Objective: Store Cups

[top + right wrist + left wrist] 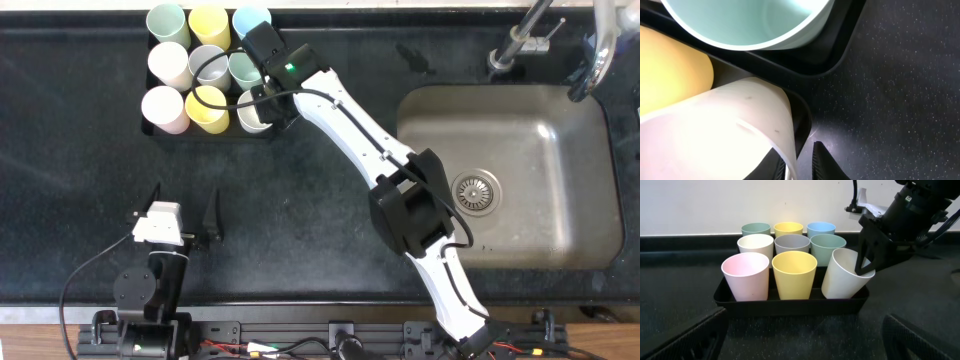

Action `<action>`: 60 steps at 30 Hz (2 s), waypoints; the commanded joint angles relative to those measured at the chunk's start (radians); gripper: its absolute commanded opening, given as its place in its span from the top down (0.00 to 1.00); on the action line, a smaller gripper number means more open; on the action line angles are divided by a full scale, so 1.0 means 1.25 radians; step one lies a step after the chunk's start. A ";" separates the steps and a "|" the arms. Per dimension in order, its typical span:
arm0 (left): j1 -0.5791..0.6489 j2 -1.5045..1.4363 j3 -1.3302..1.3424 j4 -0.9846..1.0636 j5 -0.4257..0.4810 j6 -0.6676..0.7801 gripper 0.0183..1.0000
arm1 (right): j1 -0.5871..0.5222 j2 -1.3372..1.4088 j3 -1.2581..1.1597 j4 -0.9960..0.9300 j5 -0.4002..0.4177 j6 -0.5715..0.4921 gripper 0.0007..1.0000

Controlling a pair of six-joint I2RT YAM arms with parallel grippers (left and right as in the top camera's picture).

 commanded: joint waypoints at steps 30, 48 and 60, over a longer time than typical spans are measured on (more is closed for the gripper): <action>-0.001 -0.008 -0.001 -0.003 0.013 0.001 0.00 | -0.183 -0.479 -0.024 -0.060 -0.127 -0.247 0.01; -0.001 -0.008 -0.001 -0.003 0.013 0.001 0.00 | -0.377 -1.096 -0.893 0.367 -0.038 -0.294 0.01; -0.001 -0.008 -0.001 -0.003 0.013 0.001 0.00 | -0.420 -1.343 -1.227 0.575 -0.038 -0.265 0.00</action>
